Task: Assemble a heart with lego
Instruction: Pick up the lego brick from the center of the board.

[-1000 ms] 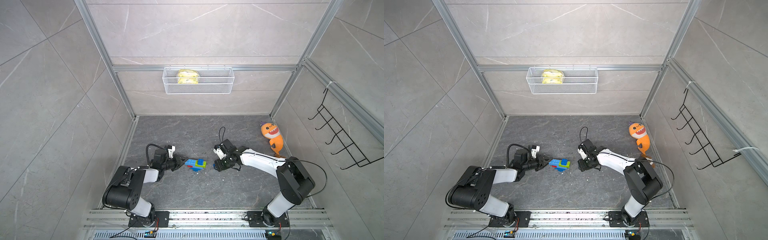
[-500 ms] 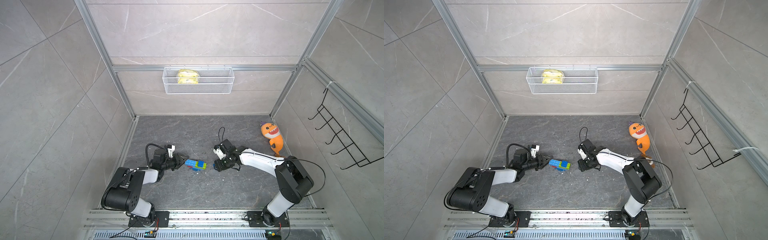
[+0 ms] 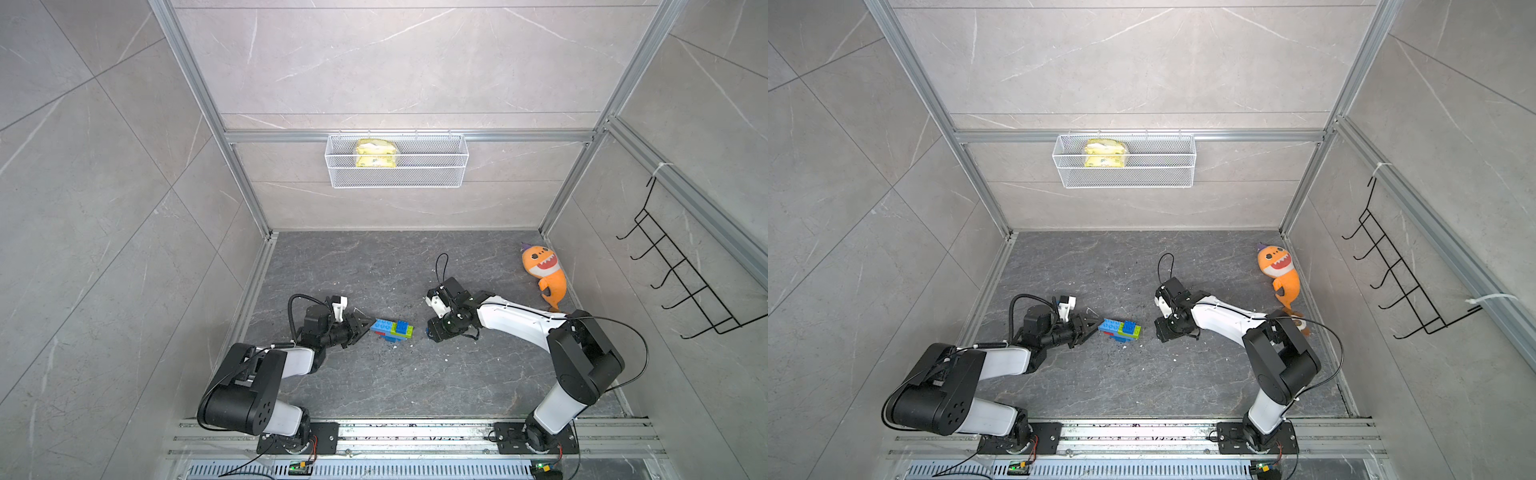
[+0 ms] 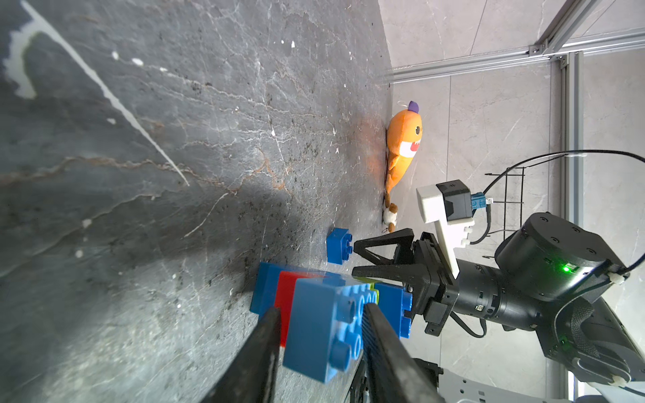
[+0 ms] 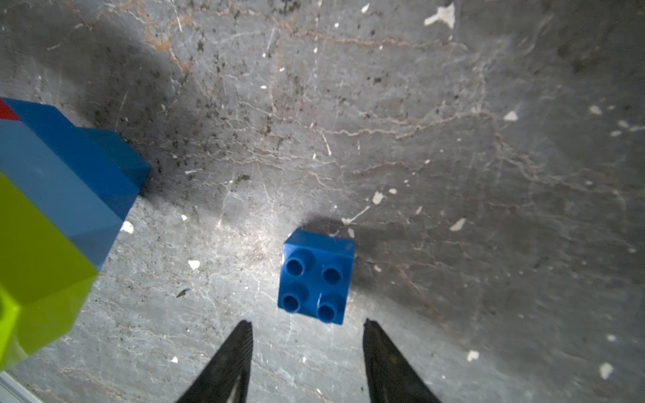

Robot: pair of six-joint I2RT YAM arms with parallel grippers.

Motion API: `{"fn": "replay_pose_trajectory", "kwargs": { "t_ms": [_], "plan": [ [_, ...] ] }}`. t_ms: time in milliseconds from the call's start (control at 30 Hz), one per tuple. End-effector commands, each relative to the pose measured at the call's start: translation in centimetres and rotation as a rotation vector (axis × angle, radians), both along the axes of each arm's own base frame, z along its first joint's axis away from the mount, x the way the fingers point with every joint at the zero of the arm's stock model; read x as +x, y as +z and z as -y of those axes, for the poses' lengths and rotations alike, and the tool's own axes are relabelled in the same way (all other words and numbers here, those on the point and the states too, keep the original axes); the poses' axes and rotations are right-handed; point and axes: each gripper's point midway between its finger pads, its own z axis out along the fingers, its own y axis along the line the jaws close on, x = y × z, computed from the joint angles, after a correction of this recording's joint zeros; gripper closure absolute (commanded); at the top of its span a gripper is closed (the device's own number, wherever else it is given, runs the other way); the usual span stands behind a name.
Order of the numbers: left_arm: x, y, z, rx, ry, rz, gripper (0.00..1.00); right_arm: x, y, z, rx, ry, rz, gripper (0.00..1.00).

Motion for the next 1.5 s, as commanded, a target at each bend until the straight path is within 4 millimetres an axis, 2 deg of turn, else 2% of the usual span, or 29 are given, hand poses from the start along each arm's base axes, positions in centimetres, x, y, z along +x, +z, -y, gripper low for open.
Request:
{"fn": "replay_pose_trajectory", "kwargs": {
  "t_ms": [0,600,1100,1233,1467],
  "plan": [
    [0.8,1.4,-0.1,-0.009,0.012,0.060,0.62,-0.1,-0.2,0.0,-0.016,0.004,-0.023,0.46],
    [0.8,0.4,0.4,-0.057,-0.010,0.034,0.69,0.2,-0.7,-0.3,-0.013,-0.002,-0.021,0.46],
    [0.8,0.6,0.5,-0.064,-0.011,0.038,0.71,1.8,-1.3,-1.0,-0.041,0.006,0.014,0.46],
    [0.8,0.5,0.4,-0.057,-0.010,0.037,0.71,2.0,-1.4,-0.9,-0.061,0.012,0.017,0.50],
    [1.0,0.7,0.5,-0.059,-0.010,0.042,0.71,1.8,-1.8,-0.7,-0.070,0.012,0.011,0.63]
  ]
}}
